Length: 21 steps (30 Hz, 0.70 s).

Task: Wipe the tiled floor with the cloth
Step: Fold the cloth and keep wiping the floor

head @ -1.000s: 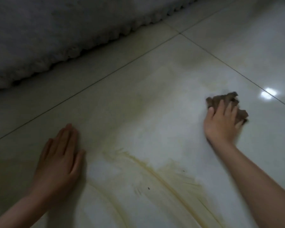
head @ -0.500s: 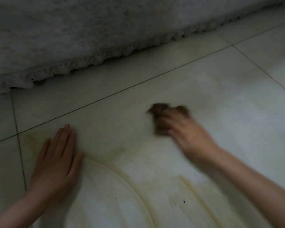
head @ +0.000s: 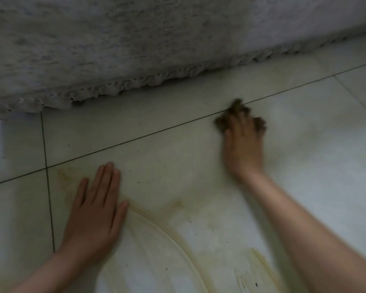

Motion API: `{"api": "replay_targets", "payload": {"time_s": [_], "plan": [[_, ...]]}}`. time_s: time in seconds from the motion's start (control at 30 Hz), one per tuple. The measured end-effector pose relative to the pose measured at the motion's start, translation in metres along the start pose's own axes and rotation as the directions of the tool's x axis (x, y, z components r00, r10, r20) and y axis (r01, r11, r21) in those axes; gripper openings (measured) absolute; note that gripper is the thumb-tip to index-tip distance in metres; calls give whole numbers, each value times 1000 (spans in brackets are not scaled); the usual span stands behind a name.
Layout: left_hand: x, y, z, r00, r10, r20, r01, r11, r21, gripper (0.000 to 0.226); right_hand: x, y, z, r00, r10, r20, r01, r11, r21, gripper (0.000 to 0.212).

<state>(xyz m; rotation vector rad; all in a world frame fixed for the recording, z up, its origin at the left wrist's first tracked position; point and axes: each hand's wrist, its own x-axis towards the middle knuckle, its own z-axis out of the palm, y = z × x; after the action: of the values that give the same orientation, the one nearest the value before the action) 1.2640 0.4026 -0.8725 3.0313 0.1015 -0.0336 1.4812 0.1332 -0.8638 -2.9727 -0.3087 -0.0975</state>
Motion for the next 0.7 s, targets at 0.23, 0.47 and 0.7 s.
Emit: {"api": "replay_targets", "payload": {"time_s": [0.23,0.47,0.7], "plan": [[-3,0,-11,999,23,-40,-31,977,-212,60,-134,-128,7,829,-545,127,510,829,229,43],[-22,-41,-33,989,-131,-73,112,969,-221,64,-33,-24,-25,841,-503,202,460,859,222,41],[-52,-90,-23,953,-301,34,303,947,-106,71,-59,-163,17,998,67,23,-69,988,139,52]]}}
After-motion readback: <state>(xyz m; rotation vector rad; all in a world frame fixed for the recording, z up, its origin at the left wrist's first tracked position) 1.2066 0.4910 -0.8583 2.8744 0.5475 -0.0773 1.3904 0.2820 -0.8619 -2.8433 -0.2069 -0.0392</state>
